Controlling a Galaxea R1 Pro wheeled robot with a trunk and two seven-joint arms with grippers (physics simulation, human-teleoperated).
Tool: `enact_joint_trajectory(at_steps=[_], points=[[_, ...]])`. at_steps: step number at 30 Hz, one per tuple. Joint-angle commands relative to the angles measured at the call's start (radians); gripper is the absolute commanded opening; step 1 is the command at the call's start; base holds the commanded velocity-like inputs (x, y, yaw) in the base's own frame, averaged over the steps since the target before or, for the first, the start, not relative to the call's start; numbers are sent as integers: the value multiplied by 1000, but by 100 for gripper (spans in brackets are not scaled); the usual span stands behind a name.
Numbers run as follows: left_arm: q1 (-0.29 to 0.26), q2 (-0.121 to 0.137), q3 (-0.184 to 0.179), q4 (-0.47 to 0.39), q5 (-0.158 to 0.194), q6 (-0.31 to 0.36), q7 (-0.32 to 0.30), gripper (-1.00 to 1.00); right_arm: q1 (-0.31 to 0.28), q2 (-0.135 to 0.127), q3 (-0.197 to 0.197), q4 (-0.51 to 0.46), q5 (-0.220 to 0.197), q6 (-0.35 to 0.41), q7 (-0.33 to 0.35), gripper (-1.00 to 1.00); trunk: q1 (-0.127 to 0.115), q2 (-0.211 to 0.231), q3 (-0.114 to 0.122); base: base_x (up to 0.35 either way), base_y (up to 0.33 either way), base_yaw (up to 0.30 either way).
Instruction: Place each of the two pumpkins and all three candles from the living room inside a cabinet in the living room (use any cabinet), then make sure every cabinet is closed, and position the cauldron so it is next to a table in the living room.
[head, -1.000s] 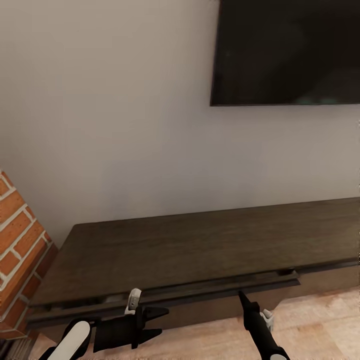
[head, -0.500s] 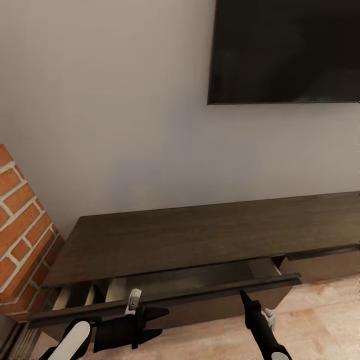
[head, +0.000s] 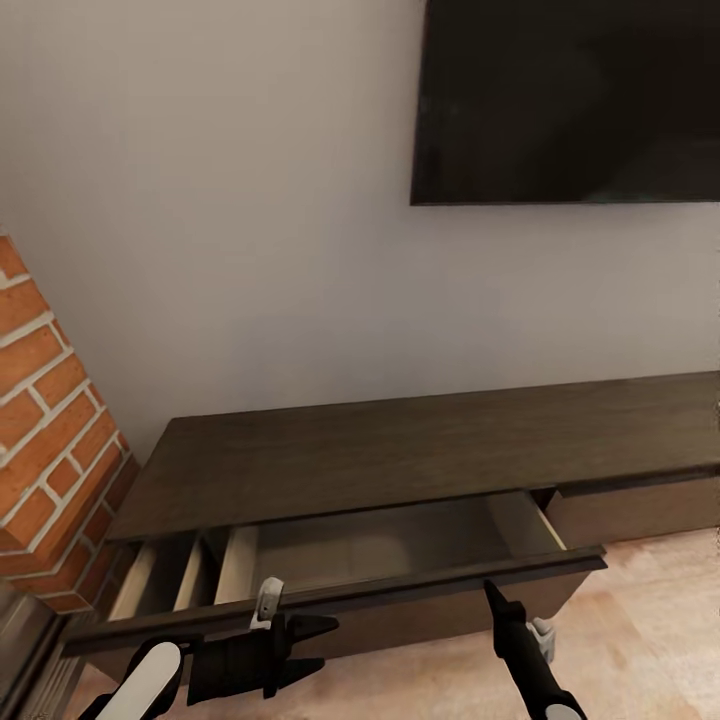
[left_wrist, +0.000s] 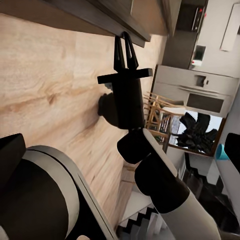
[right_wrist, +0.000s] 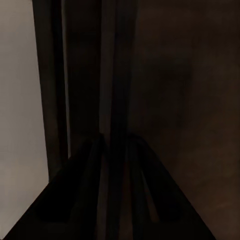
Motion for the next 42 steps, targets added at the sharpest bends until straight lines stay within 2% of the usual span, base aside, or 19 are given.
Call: enact_joint_trajectory(at_steps=[1,17,42], points=[[-1,1,-1,1,-7,0,-9,100,-1,1,43,-1,-5,9,46,-100,-1,0,-1,-173,0,0],[-1,1,-1,1,-7,0,-9,100,0,1,44,-1,-5,9,46,-100,-1,0,-1,-149,0,0],[-1,1,-1,1,-5,0,-9,100,-1,1,43,-1,-5,9,46,-100,-1,0,-1,-30,-13,0]])
